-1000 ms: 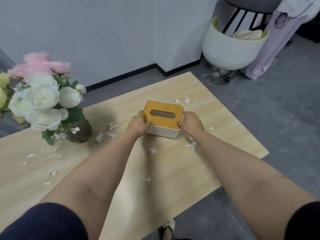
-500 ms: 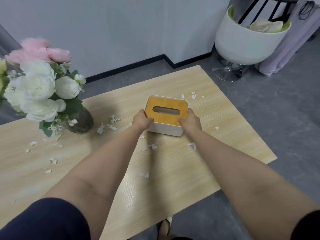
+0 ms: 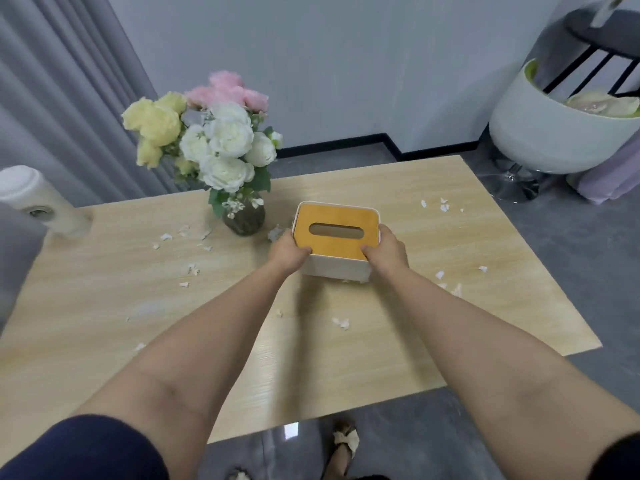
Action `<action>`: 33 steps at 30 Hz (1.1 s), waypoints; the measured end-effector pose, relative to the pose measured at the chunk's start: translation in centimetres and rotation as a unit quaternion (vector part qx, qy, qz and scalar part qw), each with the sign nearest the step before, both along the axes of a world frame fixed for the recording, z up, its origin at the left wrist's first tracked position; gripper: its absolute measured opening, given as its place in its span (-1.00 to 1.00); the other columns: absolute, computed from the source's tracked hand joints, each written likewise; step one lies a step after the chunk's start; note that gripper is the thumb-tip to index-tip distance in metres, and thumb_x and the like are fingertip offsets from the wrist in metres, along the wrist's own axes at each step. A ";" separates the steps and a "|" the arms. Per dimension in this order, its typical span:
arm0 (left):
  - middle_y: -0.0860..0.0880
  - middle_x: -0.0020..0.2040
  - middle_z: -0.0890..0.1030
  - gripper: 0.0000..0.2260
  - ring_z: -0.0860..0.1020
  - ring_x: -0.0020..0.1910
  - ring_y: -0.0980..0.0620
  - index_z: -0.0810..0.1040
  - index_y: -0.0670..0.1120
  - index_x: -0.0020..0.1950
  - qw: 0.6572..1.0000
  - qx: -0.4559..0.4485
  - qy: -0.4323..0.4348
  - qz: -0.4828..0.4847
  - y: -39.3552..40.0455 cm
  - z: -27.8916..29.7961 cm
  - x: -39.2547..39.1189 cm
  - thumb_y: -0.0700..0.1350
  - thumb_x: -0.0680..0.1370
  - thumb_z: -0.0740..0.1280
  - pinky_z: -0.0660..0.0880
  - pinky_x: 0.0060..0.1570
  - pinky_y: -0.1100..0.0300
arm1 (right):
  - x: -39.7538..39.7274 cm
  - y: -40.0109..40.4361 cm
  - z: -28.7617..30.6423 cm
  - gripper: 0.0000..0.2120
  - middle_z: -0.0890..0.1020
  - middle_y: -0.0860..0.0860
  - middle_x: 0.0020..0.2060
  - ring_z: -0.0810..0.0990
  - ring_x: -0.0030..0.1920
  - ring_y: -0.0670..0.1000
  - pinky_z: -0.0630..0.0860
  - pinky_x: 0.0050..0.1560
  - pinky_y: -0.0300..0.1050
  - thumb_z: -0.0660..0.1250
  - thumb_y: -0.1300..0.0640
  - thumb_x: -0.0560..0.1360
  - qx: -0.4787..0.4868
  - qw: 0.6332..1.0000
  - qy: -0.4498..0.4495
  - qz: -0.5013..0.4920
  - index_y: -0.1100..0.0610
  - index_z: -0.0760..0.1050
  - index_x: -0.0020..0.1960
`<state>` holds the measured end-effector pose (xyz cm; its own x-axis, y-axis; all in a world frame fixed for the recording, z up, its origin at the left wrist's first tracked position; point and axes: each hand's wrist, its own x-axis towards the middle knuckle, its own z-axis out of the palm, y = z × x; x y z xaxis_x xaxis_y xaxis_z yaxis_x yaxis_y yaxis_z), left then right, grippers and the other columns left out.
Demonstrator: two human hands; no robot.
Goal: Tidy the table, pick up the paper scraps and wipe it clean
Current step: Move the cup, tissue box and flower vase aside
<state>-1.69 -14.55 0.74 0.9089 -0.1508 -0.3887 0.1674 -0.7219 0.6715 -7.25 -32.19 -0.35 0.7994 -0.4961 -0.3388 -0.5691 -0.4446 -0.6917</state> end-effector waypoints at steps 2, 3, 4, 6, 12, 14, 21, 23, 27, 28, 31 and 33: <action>-0.16 0.28 0.49 -0.58 0.46 0.23 -0.17 0.35 -0.14 0.38 1.000 -0.001 0.006 0.008 2.9 0.2 -0.6 -0.09 0.54 0.31 0.44 0.20 0.01 | -0.3 2.6 0.5 -0.52 0.54 0.15 0.18 0.50 0.18 0.21 0.50 0.12 0.05 0.29 0.10 0.52 -0.002 1.000 -0.004 0.012 0.05 0.27 0.40; -0.16 0.26 0.50 -0.58 0.46 0.22 -0.17 0.37 -0.15 0.36 1.000 0.001 0.007 0.015 4.4 0.3 -0.9 -0.08 0.54 0.31 0.44 0.19 0.00 | -0.4 4.0 0.7 -0.55 0.54 0.15 0.17 0.51 0.16 0.21 0.51 0.11 0.06 0.29 0.11 0.52 -0.003 1.000 -0.008 0.018 0.05 0.29 0.38; -0.17 0.24 0.51 -0.60 0.47 0.21 -0.18 0.38 -0.15 0.34 1.000 0.005 0.005 0.022 6.0 0.3 -1.2 -0.07 0.54 0.31 0.45 0.18 0.00 | -0.5 5.4 0.8 -0.56 0.55 0.14 0.16 0.51 0.16 0.20 0.51 0.10 0.05 0.29 0.11 0.52 -0.004 1.000 -0.009 0.025 0.05 0.31 0.37; -0.18 0.24 0.51 -0.61 0.47 0.21 -0.18 0.39 -0.17 0.32 0.999 0.010 -0.001 0.031 9.3 0.4 -1.8 -0.05 0.54 0.31 0.45 0.17 0.00 | -0.6 8.5 1.0 -0.58 0.56 0.13 0.17 0.51 0.17 0.19 0.47 0.10 0.00 0.29 0.11 0.51 -0.012 0.999 -0.010 0.042 0.06 0.33 0.35; -0.18 0.23 0.51 -0.64 0.46 0.21 -0.18 0.40 -0.19 0.29 0.998 0.007 -0.007 0.069 20.1 0.4 -3.2 -0.07 0.55 0.30 0.44 0.15 0.02 | -0.5 19.3 1.2 -0.59 0.57 0.12 0.15 0.52 0.15 0.19 0.46 0.10 -0.02 0.31 0.13 0.50 -0.005 0.997 -0.019 0.072 0.05 0.36 0.33; -0.19 0.20 0.52 -0.65 0.48 0.18 -0.18 0.42 -0.20 0.26 0.996 0.003 -0.009 0.092 23.9 0.6 -3.2 -0.08 0.53 0.31 0.46 0.13 0.01 | -0.1 23.0 1.2 -0.61 0.58 0.10 0.14 0.52 0.15 0.17 0.44 0.07 -0.06 0.31 0.16 0.49 0.004 0.995 -0.033 0.092 0.06 0.39 0.31; -0.18 0.20 0.51 -0.65 0.48 0.17 -0.19 0.41 -0.18 0.27 0.987 0.015 -0.017 0.161 35.0 1.6 -2.2 -0.06 0.54 0.30 0.47 0.12 0.01 | 3.1 33.8 1.6 -0.59 0.58 0.10 0.14 0.53 0.14 0.17 0.45 0.09 -0.05 0.32 0.16 0.48 0.026 0.986 -0.054 0.158 0.05 0.38 0.31; -0.20 0.20 0.52 -0.66 0.49 0.17 -0.22 0.41 -0.19 0.26 0.982 0.006 -0.015 0.186 37.3 1.7 -1.8 -0.07 0.54 0.30 0.48 0.13 -0.03 | 4.5 36.3 1.8 -0.62 0.57 0.10 0.14 0.53 0.15 0.17 0.44 0.09 -0.05 0.31 0.16 0.49 0.026 0.982 -0.049 0.182 0.07 0.38 0.29; -0.19 0.19 0.51 -0.68 0.49 0.16 -0.22 0.40 -0.18 0.25 0.973 0.001 -0.008 0.231 40.9 1.3 -0.7 -0.08 0.55 0.29 0.49 0.13 -0.05 | 7.5 40.2 1.8 -0.63 0.57 0.11 0.15 0.51 0.16 0.17 0.44 0.09 -0.04 0.30 0.15 0.48 0.020 0.972 -0.039 0.231 0.07 0.38 0.28; -0.18 0.19 0.51 -0.67 0.49 0.15 -0.21 0.40 -0.18 0.26 0.971 0.000 -0.009 0.241 41.6 1.1 -0.4 -0.08 0.55 0.29 0.48 0.14 -0.05 | 8.3 41.0 1.6 -0.62 0.56 0.11 0.15 0.51 0.16 0.17 0.44 0.09 -0.05 0.29 0.16 0.48 0.021 0.969 -0.037 0.243 0.07 0.38 0.28; -0.17 0.21 0.51 -0.65 0.50 0.15 -0.20 0.39 -0.16 0.30 0.958 -0.001 -0.009 0.286 43.4 0.4 0.6 -0.08 0.55 0.30 0.48 0.15 -0.06 | 10.6 43.3 1.1 -0.61 0.56 0.11 0.15 0.50 0.17 0.17 0.42 0.07 -0.08 0.28 0.19 0.47 0.028 0.959 -0.030 0.281 0.09 0.36 0.28; -0.17 0.22 0.50 -0.63 0.49 0.15 -0.21 0.37 -0.16 0.33 0.949 0.001 -0.006 0.315 44.2 0.0 1.4 -0.10 0.56 0.30 0.47 0.16 -0.06 | 12.0 44.7 0.7 -0.59 0.55 0.12 0.17 0.49 0.19 0.18 0.41 0.08 -0.07 0.29 0.19 0.47 0.027 0.952 -0.025 0.303 0.11 0.33 0.31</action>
